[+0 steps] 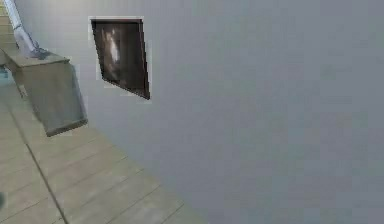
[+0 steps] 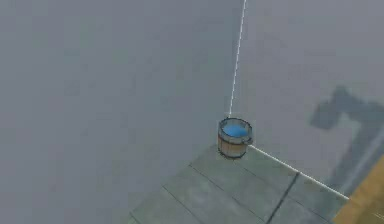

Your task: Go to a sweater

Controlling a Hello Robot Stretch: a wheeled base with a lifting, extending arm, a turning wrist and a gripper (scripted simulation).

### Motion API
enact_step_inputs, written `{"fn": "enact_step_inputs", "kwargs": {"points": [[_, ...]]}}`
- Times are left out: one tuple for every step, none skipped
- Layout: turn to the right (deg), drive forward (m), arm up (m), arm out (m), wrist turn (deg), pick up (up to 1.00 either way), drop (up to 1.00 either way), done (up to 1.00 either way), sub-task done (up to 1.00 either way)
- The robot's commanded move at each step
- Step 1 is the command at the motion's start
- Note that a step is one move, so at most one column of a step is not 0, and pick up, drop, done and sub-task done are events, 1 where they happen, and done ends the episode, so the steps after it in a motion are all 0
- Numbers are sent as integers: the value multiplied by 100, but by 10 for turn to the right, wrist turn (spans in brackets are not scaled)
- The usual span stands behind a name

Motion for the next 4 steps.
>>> {"fn": "enact_step_inputs", "kwargs": {"points": [[-210,0,0,0,0,0,0,0,0],[0,75,0,0,0,0,0,0,0],[-240,0,0,0,0,0,0,0,0],[0,100,0,0,0,0,0,0,0]]}}
